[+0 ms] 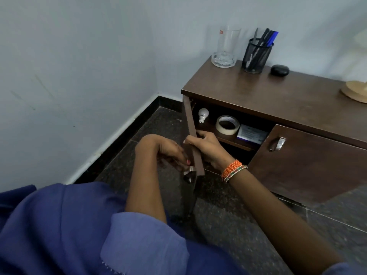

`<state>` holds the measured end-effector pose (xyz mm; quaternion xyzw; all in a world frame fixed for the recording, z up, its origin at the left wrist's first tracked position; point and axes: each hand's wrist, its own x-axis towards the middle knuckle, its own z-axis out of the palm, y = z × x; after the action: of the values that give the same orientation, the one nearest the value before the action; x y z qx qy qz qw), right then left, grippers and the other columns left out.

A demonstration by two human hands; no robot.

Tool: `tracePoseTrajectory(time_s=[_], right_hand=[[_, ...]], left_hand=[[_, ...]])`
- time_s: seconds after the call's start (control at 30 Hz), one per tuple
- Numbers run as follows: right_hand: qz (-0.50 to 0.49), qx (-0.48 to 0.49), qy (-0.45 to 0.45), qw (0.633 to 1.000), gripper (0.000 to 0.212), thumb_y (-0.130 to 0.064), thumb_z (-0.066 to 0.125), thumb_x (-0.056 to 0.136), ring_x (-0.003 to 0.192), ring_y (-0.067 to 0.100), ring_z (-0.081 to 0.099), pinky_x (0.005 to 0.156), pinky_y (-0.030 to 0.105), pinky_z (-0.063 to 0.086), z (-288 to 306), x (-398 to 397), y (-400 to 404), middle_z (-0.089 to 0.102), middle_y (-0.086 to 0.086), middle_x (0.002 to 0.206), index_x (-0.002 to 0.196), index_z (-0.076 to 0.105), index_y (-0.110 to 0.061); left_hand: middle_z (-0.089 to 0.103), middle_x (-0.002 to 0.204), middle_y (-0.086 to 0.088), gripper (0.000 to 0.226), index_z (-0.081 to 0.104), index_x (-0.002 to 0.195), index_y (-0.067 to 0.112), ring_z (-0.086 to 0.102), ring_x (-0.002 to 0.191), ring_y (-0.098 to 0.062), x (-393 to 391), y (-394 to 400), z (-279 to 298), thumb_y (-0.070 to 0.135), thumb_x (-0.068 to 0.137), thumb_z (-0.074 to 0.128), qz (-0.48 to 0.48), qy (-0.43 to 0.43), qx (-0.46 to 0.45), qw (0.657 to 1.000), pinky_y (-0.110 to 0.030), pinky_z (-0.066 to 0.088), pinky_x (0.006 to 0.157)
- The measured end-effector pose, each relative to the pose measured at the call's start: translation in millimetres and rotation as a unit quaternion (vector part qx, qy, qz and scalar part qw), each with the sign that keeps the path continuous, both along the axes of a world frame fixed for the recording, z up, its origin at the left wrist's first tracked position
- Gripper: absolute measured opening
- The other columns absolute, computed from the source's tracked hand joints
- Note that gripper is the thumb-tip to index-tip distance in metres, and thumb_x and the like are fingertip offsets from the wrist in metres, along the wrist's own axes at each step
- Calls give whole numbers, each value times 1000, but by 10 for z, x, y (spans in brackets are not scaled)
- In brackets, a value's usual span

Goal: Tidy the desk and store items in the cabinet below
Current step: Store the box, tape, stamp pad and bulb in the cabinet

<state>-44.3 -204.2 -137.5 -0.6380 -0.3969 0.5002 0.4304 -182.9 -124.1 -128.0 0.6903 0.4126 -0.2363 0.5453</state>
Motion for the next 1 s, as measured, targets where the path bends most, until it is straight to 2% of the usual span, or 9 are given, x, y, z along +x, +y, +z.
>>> tracePoseTrajectory(time_s=[0.1, 0.23, 0.33, 0.47, 0.6, 0.7, 0.77, 0.87, 1.0], right_hand=[[-46, 13, -44, 998, 31, -26, 74, 78, 77, 14, 70, 64, 25, 56, 22, 234, -132, 73, 5, 90, 104, 68, -10], [-84, 31, -130, 987, 24, -36, 78, 74, 81, 12, 70, 73, 26, 56, 93, 581, -311, 73, 0, 85, 88, 73, -17], [-104, 50, -180, 977, 15, -34, 78, 76, 75, 4, 67, 70, 20, 52, 130, 818, -451, 72, -6, 77, 80, 73, -20], [-177, 66, -234, 954, 20, -32, 76, 78, 79, 8, 68, 74, 26, 55, 98, 1119, -631, 72, -2, 82, 88, 75, -15], [-263, 88, -281, 919, 21, -29, 75, 79, 77, 5, 63, 67, 15, 49, 30, 1344, -756, 69, -3, 83, 93, 72, -14], [-345, 111, -276, 890, 18, -21, 71, 84, 77, 5, 62, 62, 5, 45, -93, 1438, -798, 67, -1, 86, 98, 68, -12], [-400, 113, -250, 875, 17, -15, 68, 86, 79, 10, 62, 62, 5, 46, -190, 1497, -805, 67, 3, 88, 101, 66, -8], [-447, 102, -236, 857, 13, -9, 66, 86, 73, 13, 58, 55, 3, 43, -300, 1577, -765, 64, 6, 81, 97, 66, -2], [-482, 103, -232, 839, 3, -6, 65, 86, 66, 13, 56, 52, 4, 42, -354, 1623, -651, 60, 2, 72, 85, 65, -4]], left_hand=[[71, 93, 5, 5, 67, 86, 27, 66, 92, -9, 322, -105, -42, 23, 86, 64, -21, -17, 16, 1000, -31, 42, 79], [71, 83, 12, 2, 65, 86, 24, 66, 83, -6, 662, -233, -67, 22, 87, 65, 4, -81, 2, 997, -32, 43, 81], [73, 88, 13, 11, 67, 87, 24, 64, 78, -7, 906, -284, -79, 35, 86, 64, 44, -121, -1, 992, -32, 45, 79], [71, 94, 10, 23, 66, 94, 21, 58, 68, -8, 1236, -334, -138, 42, 87, 61, 115, -164, 4, 980, -33, 48, 81], [71, 96, 2, 18, 65, 85, 19, 52, 57, -6, 1488, -347, -238, 38, 85, 66, 190, -216, 19, 958, -29, 51, 71], [62, 74, 0, 13, 61, 81, 19, 51, 55, -7, 1665, -360, -291, 29, 84, 69, 235, -245, 30, 940, -27, 50, 67], [60, 69, 2, 12, 59, 81, 21, 51, 50, -4, 1775, -360, -324, 26, 83, 70, 247, -265, 41, 931, -25, 48, 63], [66, 81, 3, 13, 59, 87, 21, 50, 37, 2, 1910, -349, -379, 21, 82, 71, 267, -295, 52, 916, -23, 47, 56], [69, 100, 0, 15, 58, 89, 19, 52, 37, 2, 2020, -326, -431, 16, 82, 71, 288, -314, 54, 903, -23, 46, 54]])
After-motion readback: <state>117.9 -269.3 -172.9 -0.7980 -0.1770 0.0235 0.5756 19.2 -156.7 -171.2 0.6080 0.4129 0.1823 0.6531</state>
